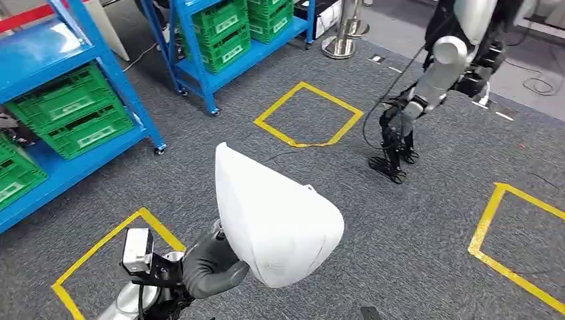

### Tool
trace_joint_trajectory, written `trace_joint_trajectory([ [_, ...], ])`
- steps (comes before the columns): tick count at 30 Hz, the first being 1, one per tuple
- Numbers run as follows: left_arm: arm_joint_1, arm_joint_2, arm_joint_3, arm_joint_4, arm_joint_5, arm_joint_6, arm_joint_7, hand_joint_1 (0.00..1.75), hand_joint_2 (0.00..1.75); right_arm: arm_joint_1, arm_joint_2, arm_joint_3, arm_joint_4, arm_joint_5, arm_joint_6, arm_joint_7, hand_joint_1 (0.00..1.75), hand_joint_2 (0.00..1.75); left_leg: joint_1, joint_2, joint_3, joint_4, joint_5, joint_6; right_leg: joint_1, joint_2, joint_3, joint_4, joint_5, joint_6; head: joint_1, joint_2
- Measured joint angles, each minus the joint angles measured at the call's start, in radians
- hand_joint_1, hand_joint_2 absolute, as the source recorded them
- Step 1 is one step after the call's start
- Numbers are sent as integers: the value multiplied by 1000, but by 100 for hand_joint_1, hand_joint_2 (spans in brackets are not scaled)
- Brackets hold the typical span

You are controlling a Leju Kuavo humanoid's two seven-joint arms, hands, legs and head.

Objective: Take the parts from the cabinet and place them on the table.

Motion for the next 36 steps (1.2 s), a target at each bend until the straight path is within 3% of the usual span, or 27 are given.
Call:
trace_joint_trajectory([
  [1,0,0,0,0,0,-4,0,175,175,-1,0,-1,0,2,0,3,0,0,4,-36,-24,61,-44,-2,0,9,-1,0,3,-8,0,0],
  [3,0,3,0,1,0,-4,5,175,175,-2,0,-1,0,8,1,5,0,0,5,-55,-99,232,-126,-6,5,30,-7,1,5,-13,0,0],
  [4,1,4,-1,2,0,-4,7,175,175,0,0,-1,0,9,0,5,0,0,6,-56,-130,300,-146,-6,7,41,-9,1,7,-16,1,0],
  [5,1,5,-2,3,0,-4,9,175,175,2,0,-1,0,10,0,6,0,0,6,-56,-138,314,-138,-5,9,55,-10,2,8,-15,0,0],
  [6,1,5,-2,3,-1,-3,10,175,175,4,0,-1,0,11,-2,6,0,0,6,-57,-117,272,-104,-1,9,69,-10,4,8,-15,1,0],
  [8,0,5,-3,2,-2,-2,11,175,175,4,0,-1,0,14,-4,6,0,0,7,-72,-32,98,-10,9,10,95,-7,7,8,-14,1,0],
  [9,-1,5,-2,2,-2,0,11,175,175,3,0,-1,0,16,-5,6,0,0,8,-115,5,17,23,17,9,105,-8,7,10,-12,0,0],
  [10,1,6,-3,2,-2,2,12,175,175,1,2,-1,0,17,-5,6,0,0,11,-159,12,2,13,23,16,114,-16,10,15,-3,4,0],
  [13,-3,8,-2,2,-4,4,14,175,175,3,1,-2,0,21,-5,9,0,0,2,-127,5,-5,15,27,3,145,-34,4,30,19,-3,0],
  [14,-4,6,-2,2,-3,5,14,175,175,5,0,-2,1,21,-5,10,0,0,2,-112,11,-20,24,34,9,158,-35,-2,35,27,-3,0],
  [15,-6,4,-3,2,-3,5,14,175,175,6,-3,-2,1,21,-5,13,0,0,11,-94,17,-36,35,37,9,118,-48,17,22,21,-2,0],
  [16,-7,3,-3,2,-3,4,15,175,175,3,-3,-2,1,23,-5,14,0,0,9,-84,16,-41,40,46,17,67,-74,69,-9,12,2,0],
  [17,-7,2,-4,2,-2,4,15,175,175,-2,-3,-2,1,24,-5,15,0,0,5,-67,13,-41,41,46,17,43,-114,149,-44,7,5,0],
  [19,-5,3,-5,3,-3,4,18,175,175,-4,-5,-2,1,26,-5,16,0,0,0,-36,8,-40,42,49,13,27,-188,311,-102,6,5,0],
  [20,-5,3,-6,3,-3,4,18,175,175,-2,-5,-2,2,26,-5,17,0,0,-1,-22,6,-40,43,48,11,25,-199,342,-107,14,5,0],
  [21,-6,3,-6,3,-3,4,18,175,175,-1,-5,-2,2,26,-2,17,0,0,-2,-11,5,-39,43,48,9,24,-183,321,-97,21,5,0],
  [22,-6,3,-6,3,-3,4,18,175,175,0,-6,-2,2,26,-1,17,0,0,-2,2,5,-38,43,47,8,19,-140,252,-71,33,5,0],
  [23,-6,3,-7,3,-3,4,18,175,175,-1,-7,-2,2,27,1,18,0,0,-1,14,5,-34,41,43,6,4,-80,151,-41,44,5,0],
  [24,-7,3,-8,3,-3,4,18,175,175,-4,-9,-3,2,28,2,18,0,0,-1,23,3,-26,37,38,5,-25,-19,52,-16,52,5,0],
  [25,-7,3,-8,3,-3,4,18,175,175,-9,-9,-4,2,28,3,18,0,0,-8,31,-1,-17,32,30,9,-62,-3,14,-21,40,5,0],
  [27,-8,5,-8,3,-2,4,17,175,175,-11,-9,-6,2,29,4,19,0,0,-13,43,-4,-12,30,22,12,-36,-2,15,-11,19,2,0],
  [29,-7,7,-8,3,0,4,17,175,175,-7,-11,-6,3,29,4,23,0,0,-7,57,-4,-12,32,14,17,-21,-9,15,-7,9,3,0],
  [30,-8,8,-8,3,0,4,17,175,175,-7,-11,-6,3,29,4,24,0,0,-3,61,-8,-9,28,9,8,-11,-8,11,-1,0,3,0],
  [32,-6,10,-7,3,0,3,15,175,175,-9,-12,-8,3,29,4,26,0,0,8,-21,-37,71,-39,-2,7,7,-12,12,5,-11,1,0],
  [33,-5,13,-7,3,0,2,15,175,175,-12,-11,-8,3,28,5,26,0,0,8,-42,-76,162,-87,-5,9,17,-16,12,8,-16,0,0],
  [35,-3,18,-8,8,0,-3,14,175,175,-12,-10,-9,3,27,6,26,0,0,8,-52,-139,300,-138,-6,16,39,-21,12,10,-19,1,0],
  [36,-1,19,-8,10,0,-5,13,175,175,-10,-10,-9,3,27,7,26,0,0,7,-53,-148,318,-132,-3,19,53,-22,13,12,-23,1,0],
])
